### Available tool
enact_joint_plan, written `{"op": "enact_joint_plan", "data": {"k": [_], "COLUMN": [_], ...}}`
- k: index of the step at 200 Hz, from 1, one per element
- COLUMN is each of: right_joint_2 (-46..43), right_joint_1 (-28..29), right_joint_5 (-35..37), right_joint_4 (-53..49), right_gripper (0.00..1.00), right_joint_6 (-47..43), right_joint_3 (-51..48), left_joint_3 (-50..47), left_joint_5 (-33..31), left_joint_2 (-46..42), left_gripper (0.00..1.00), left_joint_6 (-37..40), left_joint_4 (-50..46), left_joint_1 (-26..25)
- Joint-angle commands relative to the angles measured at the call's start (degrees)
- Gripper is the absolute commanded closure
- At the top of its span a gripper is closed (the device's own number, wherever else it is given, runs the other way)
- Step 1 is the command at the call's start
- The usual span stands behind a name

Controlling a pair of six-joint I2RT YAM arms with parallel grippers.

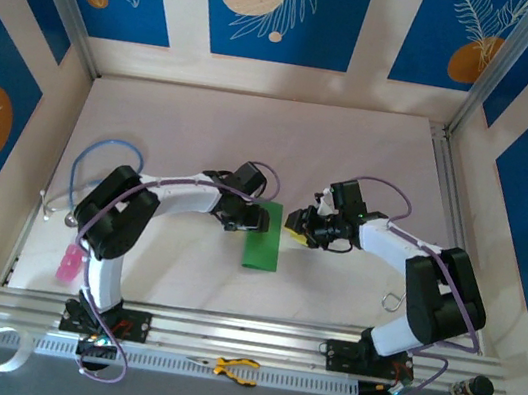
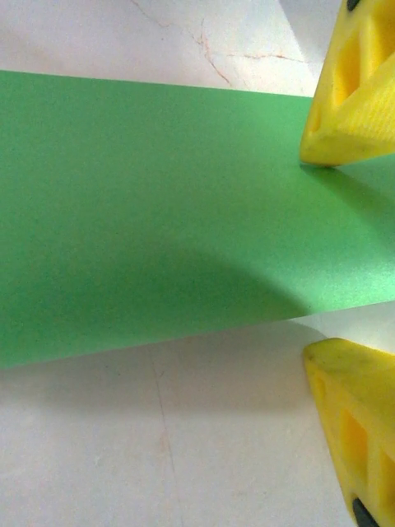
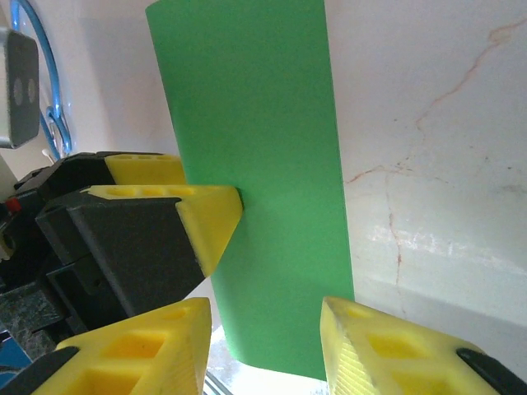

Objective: Fold a paper plane with a square sheet of paper (pick it up from the middle)
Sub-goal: First fold the square sheet of paper in half at the center of the table, then hold the square sheet of paper at the center of the table.

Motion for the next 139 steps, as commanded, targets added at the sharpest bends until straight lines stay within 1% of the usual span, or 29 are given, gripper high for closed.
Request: {"op": "enact_joint_plan", "data": {"k": [1,86,110,121,130,139], "right_joint_2": [-0.1,0.3,1.1,1.5,1.8,1.9], "right_joint_1": [0.3,0.3,0.6,0.8,0.8,0.9], "right_joint_5": [-0.3,-0.2,-0.2,-0.1,0.2,0.7], "right_joint_4": [-0.8,-0.6,-0.5,-0.4,-0.5,-0.7], "right_gripper": [0.59,0.6,0.65,0.7,0.71,0.74], "right_joint_6": [0.0,-0.3,-0.3,-0.3,-0.2,-0.1], "right_joint_3": [-0.1,-0.1,0.0,0.1,0.1,0.2], "left_joint_3": [-0.2,-0.4,-0.5,-0.6,-0.8,-1.1], "left_joint_5": [-2.2,-1.9,-1.8,-1.9,-2.2,-2.1], "left_joint_2": [2.4,2.8,2.7,2.6,2.6,2.5], "left_gripper": [0.39,0.39,0.39,0.39,0.39,0.39], "left_joint_6": [0.5,0.4,0.0,-0.3,-0.8,-1.3], "left_joint_4": [-3.6,-3.2,-2.9,-2.7,-2.5,-2.1], "left_joint_1": [-0.4,-0.3,-0.4,-0.3,-0.4,-0.3]}}
